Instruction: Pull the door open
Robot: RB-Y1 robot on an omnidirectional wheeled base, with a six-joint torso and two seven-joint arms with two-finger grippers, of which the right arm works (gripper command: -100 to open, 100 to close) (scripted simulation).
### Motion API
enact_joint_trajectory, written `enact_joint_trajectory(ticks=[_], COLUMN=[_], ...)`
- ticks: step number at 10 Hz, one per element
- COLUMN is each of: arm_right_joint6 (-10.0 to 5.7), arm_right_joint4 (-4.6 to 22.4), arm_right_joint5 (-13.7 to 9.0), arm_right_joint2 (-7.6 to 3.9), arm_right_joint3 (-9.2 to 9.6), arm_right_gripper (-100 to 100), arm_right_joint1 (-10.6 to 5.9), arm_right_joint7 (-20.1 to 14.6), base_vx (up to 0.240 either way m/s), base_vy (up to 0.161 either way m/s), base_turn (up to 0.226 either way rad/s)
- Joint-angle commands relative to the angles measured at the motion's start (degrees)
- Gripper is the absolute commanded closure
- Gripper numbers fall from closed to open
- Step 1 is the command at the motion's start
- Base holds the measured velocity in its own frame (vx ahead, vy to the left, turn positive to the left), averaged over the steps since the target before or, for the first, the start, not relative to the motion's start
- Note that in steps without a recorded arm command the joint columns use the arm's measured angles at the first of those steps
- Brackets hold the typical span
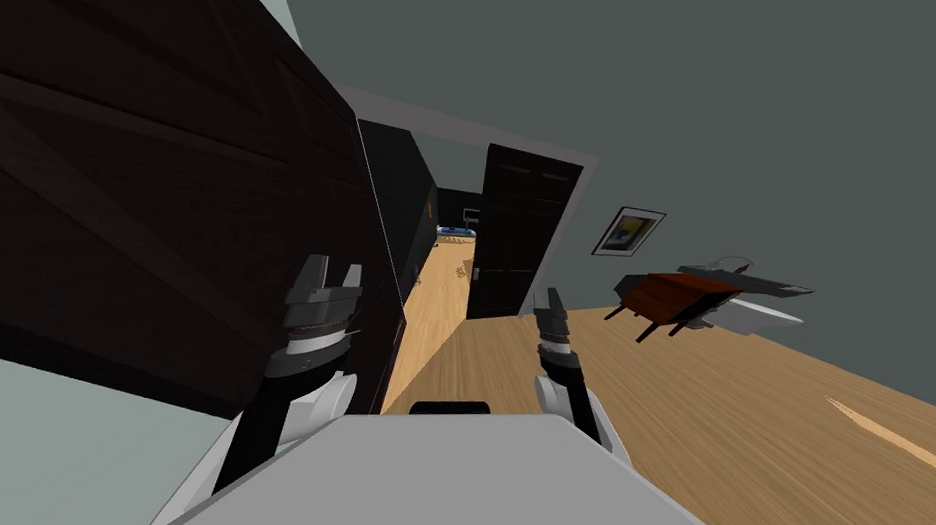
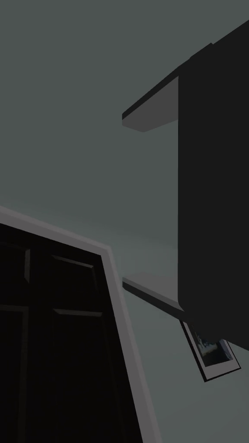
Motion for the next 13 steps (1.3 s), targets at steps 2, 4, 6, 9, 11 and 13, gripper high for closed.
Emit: enact_joint_trajectory(ticks=[2, 4, 6, 9, 11, 13], arm_right_joint6=[-0.84, -1.46, -2.10, -3.08, -3.76, -4.45], arm_right_joint4=[2.87, 5.25, 7.77, 11.56, 14.23, 16.91], arm_right_joint5=[0.67, 1.15, 1.65, 2.40, 2.93, 3.46], arm_right_joint2=[-0.45, -0.87, -1.29, -1.92, -2.35, -2.77], arm_right_joint3=[0.09, 0.05, 0.00, -0.07, -0.12, -0.17], arm_right_gripper=[-100, -100, -100, -100, -100, -100], arm_right_joint1=[-0.47, -0.98, -1.51, -2.32, -2.89, -3.46], arm_right_joint7=[-1.09, -1.99, -2.94, -4.37, -5.38, -6.39], base_vx=[0.104, 0.096, 0.089, 0.106, 0.107, 0.097], base_vy=[0.014, 0.018, 0.030, 0.024, 0.018, 0.019], base_turn=[0.001, 0.002, 0.001, 0.001, 0.002, 0.001])
